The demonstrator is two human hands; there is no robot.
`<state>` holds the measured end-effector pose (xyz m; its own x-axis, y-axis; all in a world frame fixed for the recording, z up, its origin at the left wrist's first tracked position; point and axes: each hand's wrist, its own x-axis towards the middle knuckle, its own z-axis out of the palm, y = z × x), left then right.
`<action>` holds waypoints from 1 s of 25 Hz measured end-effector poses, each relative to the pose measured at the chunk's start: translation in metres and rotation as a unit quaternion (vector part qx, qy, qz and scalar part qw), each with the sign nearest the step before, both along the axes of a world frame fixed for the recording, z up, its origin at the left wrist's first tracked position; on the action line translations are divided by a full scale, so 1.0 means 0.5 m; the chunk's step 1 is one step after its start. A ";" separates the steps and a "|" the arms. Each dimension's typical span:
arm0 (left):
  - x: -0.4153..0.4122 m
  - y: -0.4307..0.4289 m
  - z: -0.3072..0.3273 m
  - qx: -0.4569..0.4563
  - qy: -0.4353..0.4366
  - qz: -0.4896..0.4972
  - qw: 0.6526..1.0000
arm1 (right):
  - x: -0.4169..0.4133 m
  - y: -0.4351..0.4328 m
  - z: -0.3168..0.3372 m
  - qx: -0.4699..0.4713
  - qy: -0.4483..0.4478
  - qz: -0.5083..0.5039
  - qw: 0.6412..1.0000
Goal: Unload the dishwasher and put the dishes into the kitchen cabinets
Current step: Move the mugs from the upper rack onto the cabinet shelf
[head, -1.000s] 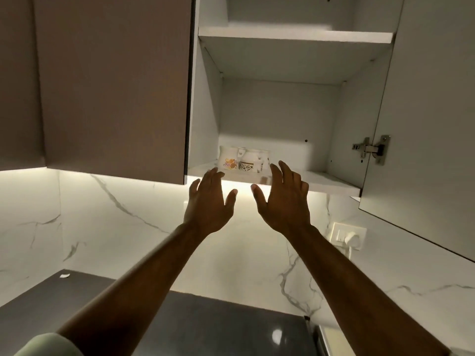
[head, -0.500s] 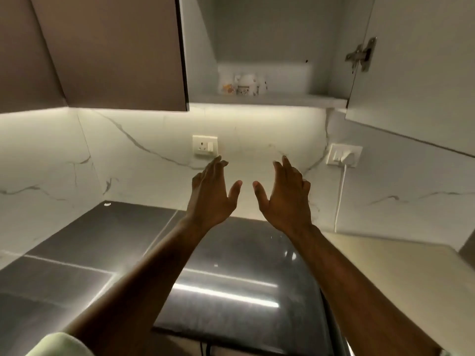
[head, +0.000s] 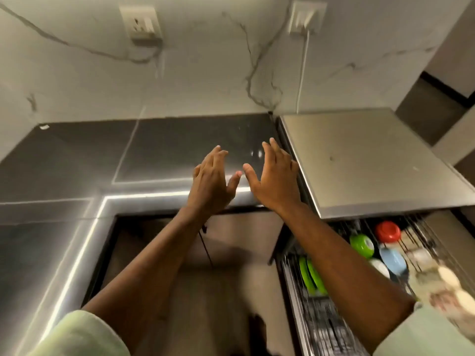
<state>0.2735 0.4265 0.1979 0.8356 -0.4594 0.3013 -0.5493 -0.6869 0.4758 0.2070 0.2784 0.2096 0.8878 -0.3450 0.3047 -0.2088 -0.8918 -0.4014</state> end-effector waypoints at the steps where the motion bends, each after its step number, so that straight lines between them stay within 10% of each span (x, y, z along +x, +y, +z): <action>1: -0.028 -0.005 -0.028 0.014 0.015 -0.018 1.000 | -0.034 0.001 -0.032 0.000 0.018 -0.009 1.000; 25: -0.460 -0.565 -0.346 0.255 0.124 -0.439 0.853 | -0.645 -0.380 -0.439 0.212 0.168 -0.409 0.871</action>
